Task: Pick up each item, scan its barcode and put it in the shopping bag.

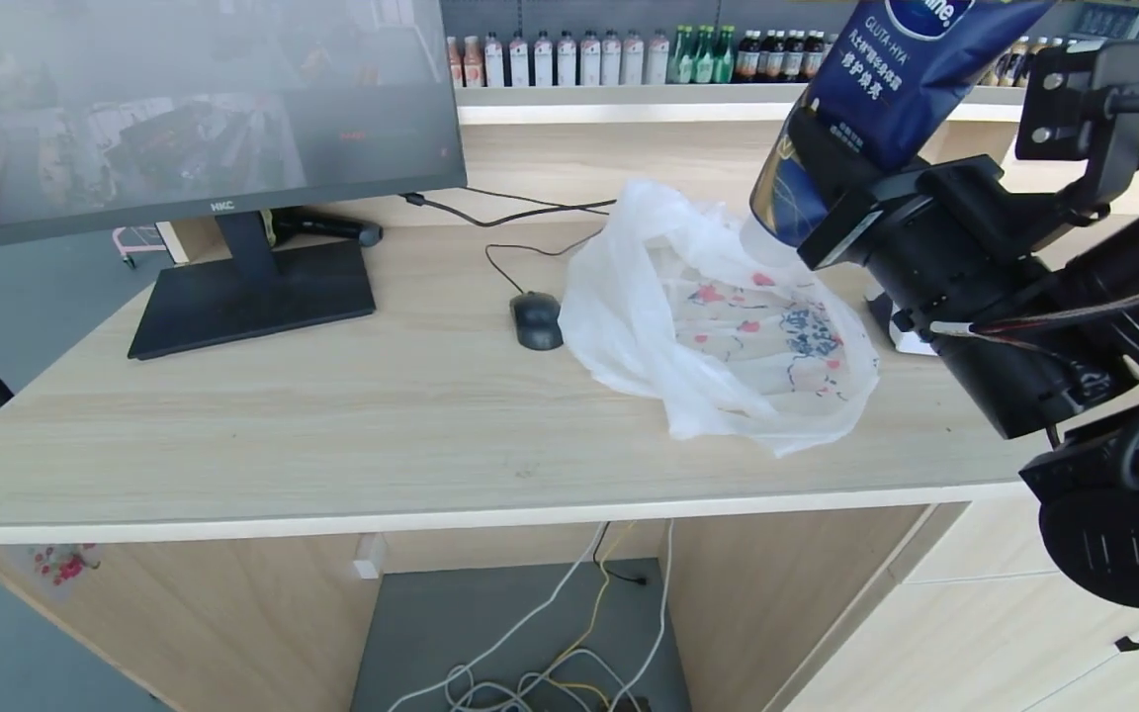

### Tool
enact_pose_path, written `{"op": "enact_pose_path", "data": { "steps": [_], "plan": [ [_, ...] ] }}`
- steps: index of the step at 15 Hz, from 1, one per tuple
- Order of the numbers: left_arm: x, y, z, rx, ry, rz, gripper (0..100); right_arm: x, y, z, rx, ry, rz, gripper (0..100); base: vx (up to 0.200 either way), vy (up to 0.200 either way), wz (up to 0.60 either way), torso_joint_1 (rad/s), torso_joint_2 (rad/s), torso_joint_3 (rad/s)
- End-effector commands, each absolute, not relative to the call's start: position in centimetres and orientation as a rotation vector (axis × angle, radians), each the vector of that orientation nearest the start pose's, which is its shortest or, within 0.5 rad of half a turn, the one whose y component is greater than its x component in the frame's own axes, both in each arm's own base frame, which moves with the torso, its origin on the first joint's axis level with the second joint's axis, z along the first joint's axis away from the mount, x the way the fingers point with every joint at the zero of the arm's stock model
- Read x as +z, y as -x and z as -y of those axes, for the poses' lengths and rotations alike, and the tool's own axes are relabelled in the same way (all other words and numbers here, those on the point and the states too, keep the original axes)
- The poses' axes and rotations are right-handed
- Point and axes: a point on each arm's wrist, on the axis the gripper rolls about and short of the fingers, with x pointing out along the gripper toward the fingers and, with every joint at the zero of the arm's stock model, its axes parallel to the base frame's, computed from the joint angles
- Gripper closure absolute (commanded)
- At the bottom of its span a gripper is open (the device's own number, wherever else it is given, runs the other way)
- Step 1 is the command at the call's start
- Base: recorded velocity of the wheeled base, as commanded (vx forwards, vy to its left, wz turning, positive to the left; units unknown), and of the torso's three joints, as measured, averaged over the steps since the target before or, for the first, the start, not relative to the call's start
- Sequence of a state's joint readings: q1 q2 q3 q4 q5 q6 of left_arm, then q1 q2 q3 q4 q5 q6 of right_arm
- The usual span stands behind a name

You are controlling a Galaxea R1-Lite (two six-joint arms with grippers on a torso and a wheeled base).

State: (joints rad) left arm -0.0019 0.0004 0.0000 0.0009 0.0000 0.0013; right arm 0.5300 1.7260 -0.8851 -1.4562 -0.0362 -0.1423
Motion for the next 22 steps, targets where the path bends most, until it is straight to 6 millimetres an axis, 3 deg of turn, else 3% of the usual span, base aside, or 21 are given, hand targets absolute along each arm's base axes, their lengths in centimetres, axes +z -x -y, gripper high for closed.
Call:
{"op": "enact_pose_path", "data": {
  "steps": [1, 5, 8, 14, 22],
  "plan": [
    [7.5, 2.3, 0.0, -0.002, -0.002, 0.0, 100, 27.8, -25.9, -15.1, 0.432, -0.038, 0.636, 100, 0.0, 0.0, 0.0, 0.0, 0.0, 0.0],
    [7.5, 2.3, 0.0, -0.002, -0.002, 0.0, 100, 27.4, -26.5, -15.3, 0.436, -0.03, 0.603, 100, 0.0, 0.0, 0.0, 0.0, 0.0, 0.0],
    [7.5, 2.3, 0.0, -0.002, -0.002, 0.0, 100, 28.8, -27.8, -16.1, 0.458, -0.031, 0.513, 100, 0.0, 0.0, 0.0, 0.0, 0.0, 0.0],
    [7.5, 2.3, 0.0, -0.002, -0.002, 0.0, 100, 30.7, -33.2, -16.6, 0.451, -0.042, 0.343, 100, 0.0, 0.0, 0.0, 0.0, 0.0, 0.0],
    [7.5, 2.3, 0.0, -0.002, -0.002, 0.0, 100, 29.9, -36.1, -17.9, 0.463, -0.014, 0.235, 100, 0.0, 0.0, 0.0, 0.0, 0.0, 0.0]
  ]
}}
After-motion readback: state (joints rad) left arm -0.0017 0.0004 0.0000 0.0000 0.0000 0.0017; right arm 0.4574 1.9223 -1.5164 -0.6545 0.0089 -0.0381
